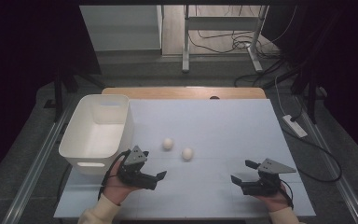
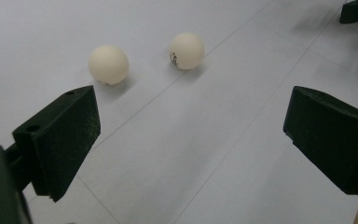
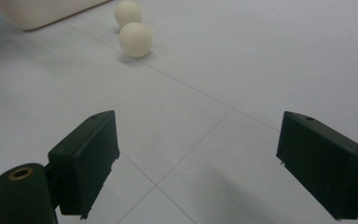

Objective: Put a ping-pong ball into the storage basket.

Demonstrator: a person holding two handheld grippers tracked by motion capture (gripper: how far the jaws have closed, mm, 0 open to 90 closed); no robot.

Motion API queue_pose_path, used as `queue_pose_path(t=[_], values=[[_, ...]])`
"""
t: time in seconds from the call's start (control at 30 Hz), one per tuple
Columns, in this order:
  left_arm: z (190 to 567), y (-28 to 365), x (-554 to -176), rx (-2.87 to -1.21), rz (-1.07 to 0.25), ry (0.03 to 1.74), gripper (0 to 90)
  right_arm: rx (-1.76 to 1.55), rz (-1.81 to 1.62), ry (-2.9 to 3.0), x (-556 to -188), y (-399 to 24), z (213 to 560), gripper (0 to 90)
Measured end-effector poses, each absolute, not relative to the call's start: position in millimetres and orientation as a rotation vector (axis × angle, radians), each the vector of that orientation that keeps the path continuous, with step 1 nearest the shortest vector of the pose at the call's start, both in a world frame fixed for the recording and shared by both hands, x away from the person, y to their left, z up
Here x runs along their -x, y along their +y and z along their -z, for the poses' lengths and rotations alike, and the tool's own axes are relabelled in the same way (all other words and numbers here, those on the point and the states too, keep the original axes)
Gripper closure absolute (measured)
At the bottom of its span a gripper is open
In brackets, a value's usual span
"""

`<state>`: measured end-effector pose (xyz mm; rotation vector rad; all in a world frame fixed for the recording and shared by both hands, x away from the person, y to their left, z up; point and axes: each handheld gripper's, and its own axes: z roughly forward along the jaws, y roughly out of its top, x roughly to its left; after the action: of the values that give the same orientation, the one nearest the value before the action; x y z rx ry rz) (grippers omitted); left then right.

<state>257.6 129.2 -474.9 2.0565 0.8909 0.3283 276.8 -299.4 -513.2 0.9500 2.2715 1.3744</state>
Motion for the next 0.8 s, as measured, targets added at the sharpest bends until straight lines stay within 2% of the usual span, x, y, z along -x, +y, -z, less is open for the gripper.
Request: queue_pose_path(t=[0.8], values=[[467, 119, -276, -2.056, -0.338, 0.921, 4.7, -0.938, -1.377, 2.28, -276, -297, 514, 12.5]])
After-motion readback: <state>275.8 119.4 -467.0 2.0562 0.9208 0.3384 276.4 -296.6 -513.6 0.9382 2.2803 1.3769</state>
